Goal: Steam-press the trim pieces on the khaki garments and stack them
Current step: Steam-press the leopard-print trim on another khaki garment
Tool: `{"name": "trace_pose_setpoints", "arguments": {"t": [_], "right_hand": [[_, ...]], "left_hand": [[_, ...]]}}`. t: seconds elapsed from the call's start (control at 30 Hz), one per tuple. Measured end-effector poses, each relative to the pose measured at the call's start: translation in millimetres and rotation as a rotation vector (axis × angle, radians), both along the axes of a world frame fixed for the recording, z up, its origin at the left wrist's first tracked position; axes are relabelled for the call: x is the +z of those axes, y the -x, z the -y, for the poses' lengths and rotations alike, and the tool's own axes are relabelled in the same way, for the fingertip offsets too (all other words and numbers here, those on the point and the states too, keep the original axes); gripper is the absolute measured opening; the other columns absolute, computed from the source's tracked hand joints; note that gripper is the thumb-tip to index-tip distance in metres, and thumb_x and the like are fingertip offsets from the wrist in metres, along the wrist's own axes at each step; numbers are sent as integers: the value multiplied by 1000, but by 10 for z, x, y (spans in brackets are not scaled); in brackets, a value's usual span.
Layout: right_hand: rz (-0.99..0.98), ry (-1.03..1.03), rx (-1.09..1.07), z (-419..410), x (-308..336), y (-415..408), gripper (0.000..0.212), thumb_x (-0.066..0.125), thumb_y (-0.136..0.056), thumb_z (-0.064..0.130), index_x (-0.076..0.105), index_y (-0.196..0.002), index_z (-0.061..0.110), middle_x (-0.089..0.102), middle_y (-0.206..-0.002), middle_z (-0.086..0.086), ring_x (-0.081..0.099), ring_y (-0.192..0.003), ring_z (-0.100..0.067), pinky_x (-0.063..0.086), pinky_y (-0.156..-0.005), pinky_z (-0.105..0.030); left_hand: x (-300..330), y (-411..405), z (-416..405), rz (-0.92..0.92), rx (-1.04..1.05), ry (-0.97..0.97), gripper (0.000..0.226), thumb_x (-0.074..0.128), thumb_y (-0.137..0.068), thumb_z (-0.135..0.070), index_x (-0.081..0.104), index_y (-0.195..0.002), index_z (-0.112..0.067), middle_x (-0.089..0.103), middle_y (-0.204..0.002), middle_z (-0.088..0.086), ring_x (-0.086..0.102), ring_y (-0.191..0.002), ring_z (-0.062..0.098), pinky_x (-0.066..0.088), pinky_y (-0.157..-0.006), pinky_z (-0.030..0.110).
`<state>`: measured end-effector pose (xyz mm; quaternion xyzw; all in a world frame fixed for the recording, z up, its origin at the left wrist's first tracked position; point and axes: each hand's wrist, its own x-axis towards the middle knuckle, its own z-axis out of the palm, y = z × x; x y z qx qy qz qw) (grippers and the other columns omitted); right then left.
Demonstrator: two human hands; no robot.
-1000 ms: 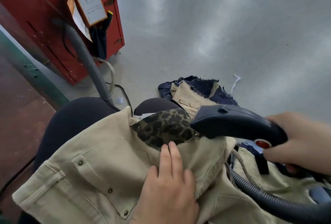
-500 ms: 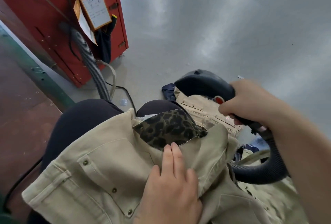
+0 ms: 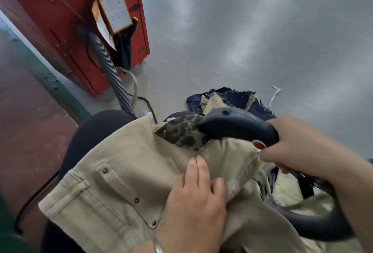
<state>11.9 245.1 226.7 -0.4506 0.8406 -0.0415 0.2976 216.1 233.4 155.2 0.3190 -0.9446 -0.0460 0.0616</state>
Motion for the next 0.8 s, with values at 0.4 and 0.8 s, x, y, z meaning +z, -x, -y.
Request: {"name": "trace_pose_setpoints", "arguments": {"t": [0.4,0.8], "right_hand": [[-30,142,-176,50,124,199,12,71,-74,8,61,-74,14,60,-42,-3,59,-34,-17,46,-39,-26],[-69,-19,-69,-451,20,-183,17,71,-76,32,57,-72,23,60,-46,7,54,-35,-7,39,-39,-24]], "left_hand": [[92,50,10,25,-7,-100,14,53,-70,-21,62,-61,-15,69,-103,24,68,-91,35,54,-60,30],[119,-74,117,83,-32,-65,41,68,-60,-57,63,-73,-18,58,-123,28,59,-113,38,52,-88,45]]}}
